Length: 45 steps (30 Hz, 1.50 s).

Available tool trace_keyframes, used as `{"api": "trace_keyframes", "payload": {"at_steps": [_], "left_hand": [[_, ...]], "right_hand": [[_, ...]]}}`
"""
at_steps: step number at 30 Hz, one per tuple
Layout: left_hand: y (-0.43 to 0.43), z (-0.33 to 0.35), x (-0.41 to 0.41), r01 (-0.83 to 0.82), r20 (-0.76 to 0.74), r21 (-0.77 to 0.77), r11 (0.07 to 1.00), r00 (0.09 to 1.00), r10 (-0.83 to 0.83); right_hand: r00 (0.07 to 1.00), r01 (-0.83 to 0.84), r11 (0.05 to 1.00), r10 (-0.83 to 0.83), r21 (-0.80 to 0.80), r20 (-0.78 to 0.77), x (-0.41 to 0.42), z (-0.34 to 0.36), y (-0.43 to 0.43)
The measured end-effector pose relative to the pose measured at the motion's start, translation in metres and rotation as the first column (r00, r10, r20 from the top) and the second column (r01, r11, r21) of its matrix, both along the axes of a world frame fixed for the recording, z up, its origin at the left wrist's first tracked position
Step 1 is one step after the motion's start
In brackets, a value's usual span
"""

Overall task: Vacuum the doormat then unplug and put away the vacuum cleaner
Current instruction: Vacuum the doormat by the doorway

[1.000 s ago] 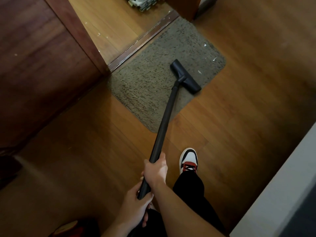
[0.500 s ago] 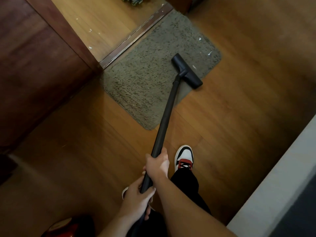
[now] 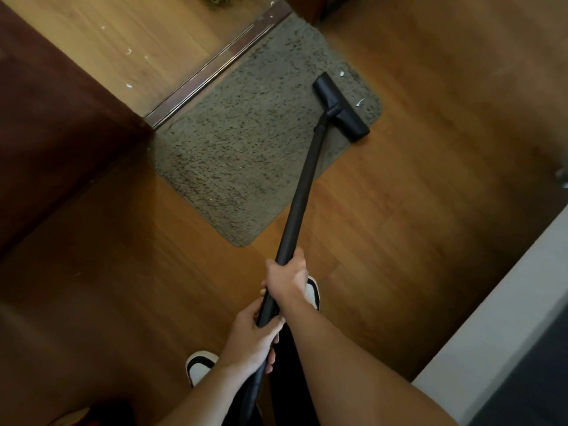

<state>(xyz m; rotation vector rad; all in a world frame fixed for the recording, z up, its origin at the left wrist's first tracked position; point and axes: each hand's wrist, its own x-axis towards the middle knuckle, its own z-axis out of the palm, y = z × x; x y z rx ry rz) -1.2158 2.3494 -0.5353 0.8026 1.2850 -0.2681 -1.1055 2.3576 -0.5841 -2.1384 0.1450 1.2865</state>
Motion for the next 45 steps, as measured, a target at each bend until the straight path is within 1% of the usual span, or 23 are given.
{"api": "trace_keyframes", "payload": {"at_steps": [9, 17, 24, 32, 37, 41, 45], "left_hand": [[0.013, -0.004, 0.063, -0.026, 0.03, 0.024, 0.999, 0.999, 0.025], [0.007, -0.004, 0.071, -0.051, 0.029, 0.031, 0.998, 0.998, 0.05], [-0.007, 0.002, 0.033, -0.041, 0.001, -0.016, 0.999, 0.999, 0.041], [-0.032, 0.012, -0.03, -0.021, -0.027, -0.018, 1.0, 0.999, 0.021], [-0.039, 0.024, -0.07, 0.002, 0.003, 0.0, 1.0, 1.0, -0.002], [-0.042, 0.032, -0.097, 0.032, -0.021, 0.032, 0.999, 0.999, -0.031], [-0.044, 0.037, -0.114, -0.019, -0.022, -0.029, 0.999, 1.0, 0.018]], "right_hand": [[1.0, -0.005, 1.0, 0.005, 0.011, 0.004, 0.063, 0.0, 0.015], [1.0, -0.001, 1.0, 0.001, 0.021, 0.01, 0.071, 0.0, 0.012], [0.999, -0.004, 1.0, 0.004, 0.004, -0.032, 0.034, 0.01, -0.007], [0.999, -0.036, 0.999, 0.035, -0.023, -0.038, -0.029, 0.018, -0.029], [0.998, -0.038, 0.999, 0.037, -0.011, -0.053, -0.068, 0.03, -0.039], [0.996, -0.061, 0.998, 0.061, 0.007, -0.066, -0.095, 0.038, -0.044], [0.994, -0.075, 0.997, 0.075, 0.012, -0.084, -0.116, 0.04, -0.047]]}}
